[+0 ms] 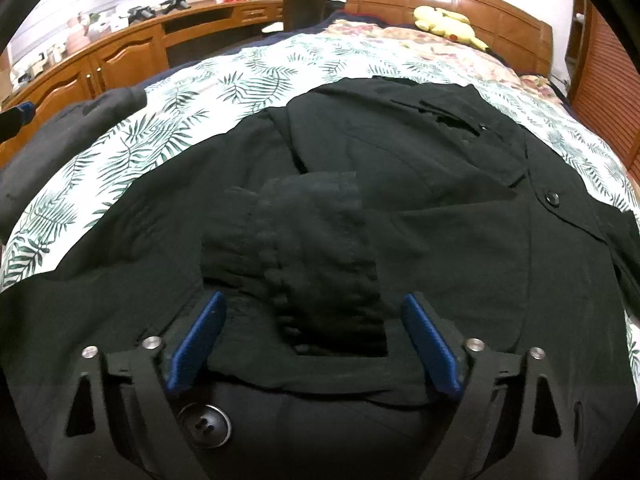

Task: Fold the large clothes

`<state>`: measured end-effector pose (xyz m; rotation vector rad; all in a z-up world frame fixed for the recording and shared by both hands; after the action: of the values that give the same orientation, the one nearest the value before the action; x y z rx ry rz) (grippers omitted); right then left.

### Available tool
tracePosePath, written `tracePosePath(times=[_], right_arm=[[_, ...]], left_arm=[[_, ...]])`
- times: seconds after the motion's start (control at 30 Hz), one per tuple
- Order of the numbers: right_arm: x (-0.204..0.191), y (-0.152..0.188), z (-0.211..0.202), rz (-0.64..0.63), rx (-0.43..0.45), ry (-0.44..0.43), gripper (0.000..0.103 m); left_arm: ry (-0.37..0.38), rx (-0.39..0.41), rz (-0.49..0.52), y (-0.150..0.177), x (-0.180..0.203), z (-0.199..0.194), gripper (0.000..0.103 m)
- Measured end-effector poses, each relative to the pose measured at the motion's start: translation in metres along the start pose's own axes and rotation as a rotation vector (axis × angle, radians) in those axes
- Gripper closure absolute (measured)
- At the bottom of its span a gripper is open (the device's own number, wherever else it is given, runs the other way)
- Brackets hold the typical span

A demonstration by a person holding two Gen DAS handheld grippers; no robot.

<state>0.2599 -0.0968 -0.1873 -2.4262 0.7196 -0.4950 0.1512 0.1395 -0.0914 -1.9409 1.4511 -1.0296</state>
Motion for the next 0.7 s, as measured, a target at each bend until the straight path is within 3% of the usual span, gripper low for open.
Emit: tracePosePath(times=[0.2,0.27,0.37,0.7], right_arm=[[0.001,0.001,-0.002,0.005,0.014,-0.016,0.052],[0.005,0.002,-0.005,0.021,0.025,-0.021,0.072],[0.008,0.002,-0.016,0.023,0.057,-0.010,0.091],[0.038,0.002,-0.096,0.076,0.227,0.042,0.094]], left_arm=[[0.008,0.001,-0.010,-0.002,0.004,0.005,0.061],[0.006,0.002,-0.008,-0.001,0.006,0.006,0.061],[0.010,-0.001,-0.004,0.000,0.009,0.008,0.061],[0.036,-0.011,0.014,0.000,0.028,0.017,0.060]])
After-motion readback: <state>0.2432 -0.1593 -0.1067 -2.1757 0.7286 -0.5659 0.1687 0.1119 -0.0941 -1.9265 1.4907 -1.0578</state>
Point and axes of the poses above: each gripper's, at about its wrist camera, not at the fingertips, and z roughly the way its jaws point, x to its right, y to its underside, the point moved 1 cm from there along z, roughly the way its jaws point, and after that the axes turned 14 degrees about -z, right-handed, at the moved point
